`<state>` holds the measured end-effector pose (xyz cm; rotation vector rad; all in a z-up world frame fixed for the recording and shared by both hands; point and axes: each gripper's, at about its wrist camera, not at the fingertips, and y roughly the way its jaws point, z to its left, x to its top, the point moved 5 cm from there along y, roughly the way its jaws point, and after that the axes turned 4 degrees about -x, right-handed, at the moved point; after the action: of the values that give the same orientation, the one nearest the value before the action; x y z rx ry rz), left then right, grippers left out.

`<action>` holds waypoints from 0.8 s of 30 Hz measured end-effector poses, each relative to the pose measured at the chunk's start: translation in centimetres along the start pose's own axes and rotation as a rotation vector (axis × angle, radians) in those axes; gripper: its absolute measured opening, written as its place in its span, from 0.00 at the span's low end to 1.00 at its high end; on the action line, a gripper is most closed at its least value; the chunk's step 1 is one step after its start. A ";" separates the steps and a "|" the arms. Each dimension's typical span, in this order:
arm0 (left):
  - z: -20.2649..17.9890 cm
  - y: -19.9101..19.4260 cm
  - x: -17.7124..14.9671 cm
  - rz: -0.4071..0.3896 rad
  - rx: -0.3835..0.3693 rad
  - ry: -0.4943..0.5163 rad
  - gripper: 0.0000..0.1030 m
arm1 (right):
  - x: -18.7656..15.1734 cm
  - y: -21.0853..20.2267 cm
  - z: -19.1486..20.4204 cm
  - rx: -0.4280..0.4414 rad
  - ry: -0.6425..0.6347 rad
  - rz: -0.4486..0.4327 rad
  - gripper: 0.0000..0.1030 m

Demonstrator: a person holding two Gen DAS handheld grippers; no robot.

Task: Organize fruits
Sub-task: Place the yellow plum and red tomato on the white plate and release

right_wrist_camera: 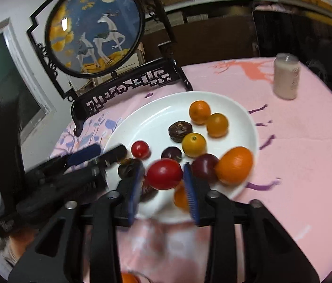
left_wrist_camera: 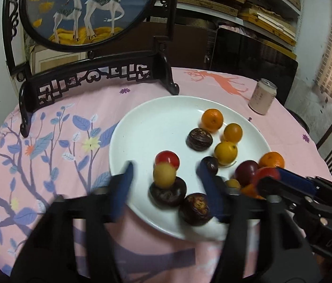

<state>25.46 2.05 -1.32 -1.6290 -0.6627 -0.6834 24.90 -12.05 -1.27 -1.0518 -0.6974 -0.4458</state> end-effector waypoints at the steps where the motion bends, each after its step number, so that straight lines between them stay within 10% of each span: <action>1: 0.0 0.2 -0.2 0.009 0.008 0.019 0.62 | 0.0 0.4 -0.3 0.003 0.011 0.002 0.51; 9: 0.2 -1.5 -1.1 -0.028 0.010 0.015 0.88 | -1.1 -1.4 -2.9 -0.014 0.069 -0.011 0.54; 24: 0.6 -6.7 -8.9 -0.020 0.108 0.063 0.94 | -9.3 -7.6 -1.6 -0.045 -0.005 -0.047 0.62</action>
<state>14.61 3.12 -3.67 -1.4975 -0.6604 -0.6989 13.91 -16.74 -3.56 -1.0808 -0.7202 -0.5019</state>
